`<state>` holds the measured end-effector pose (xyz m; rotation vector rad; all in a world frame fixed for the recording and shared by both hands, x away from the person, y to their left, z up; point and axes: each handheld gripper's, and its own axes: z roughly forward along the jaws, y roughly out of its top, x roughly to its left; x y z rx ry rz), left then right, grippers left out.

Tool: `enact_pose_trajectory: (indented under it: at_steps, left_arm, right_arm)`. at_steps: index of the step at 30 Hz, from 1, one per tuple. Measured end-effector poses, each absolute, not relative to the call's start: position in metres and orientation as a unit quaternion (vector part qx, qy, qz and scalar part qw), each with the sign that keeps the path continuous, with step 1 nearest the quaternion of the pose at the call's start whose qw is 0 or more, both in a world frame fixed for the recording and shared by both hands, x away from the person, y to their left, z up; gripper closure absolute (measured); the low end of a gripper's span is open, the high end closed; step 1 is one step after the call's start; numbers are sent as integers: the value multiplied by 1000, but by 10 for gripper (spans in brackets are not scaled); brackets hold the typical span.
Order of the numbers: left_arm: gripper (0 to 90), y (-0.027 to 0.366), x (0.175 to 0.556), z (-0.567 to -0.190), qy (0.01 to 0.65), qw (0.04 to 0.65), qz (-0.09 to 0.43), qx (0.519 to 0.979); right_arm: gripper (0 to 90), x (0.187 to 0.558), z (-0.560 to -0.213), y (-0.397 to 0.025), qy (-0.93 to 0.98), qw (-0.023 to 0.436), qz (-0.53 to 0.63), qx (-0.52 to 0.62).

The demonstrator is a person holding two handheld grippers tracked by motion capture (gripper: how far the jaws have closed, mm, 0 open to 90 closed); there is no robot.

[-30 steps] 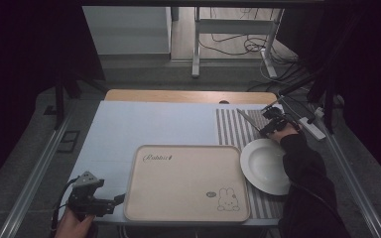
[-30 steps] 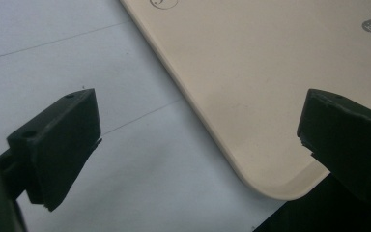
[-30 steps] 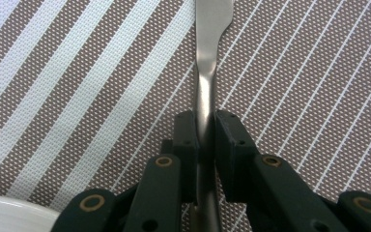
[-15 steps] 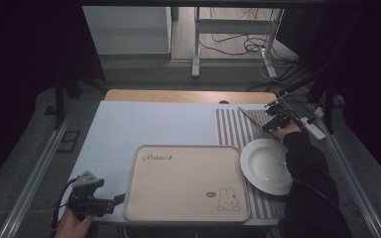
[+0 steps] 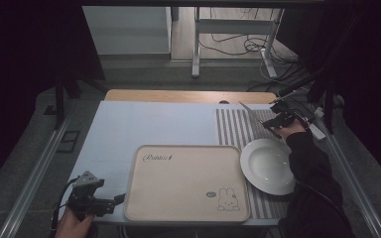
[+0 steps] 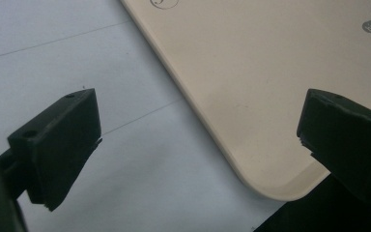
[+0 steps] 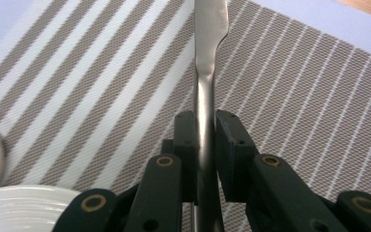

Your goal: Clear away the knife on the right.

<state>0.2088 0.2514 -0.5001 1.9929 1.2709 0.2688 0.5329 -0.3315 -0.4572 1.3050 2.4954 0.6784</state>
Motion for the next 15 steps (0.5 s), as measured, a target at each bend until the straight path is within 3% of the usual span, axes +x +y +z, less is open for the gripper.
enact_pose_trajectory:
  at_steps: [15]
  left_arm:
    - [30,252,209,-500,495,375,98,778]
  right_arm:
    - [805,504,-453,-308,859,119,255,427]
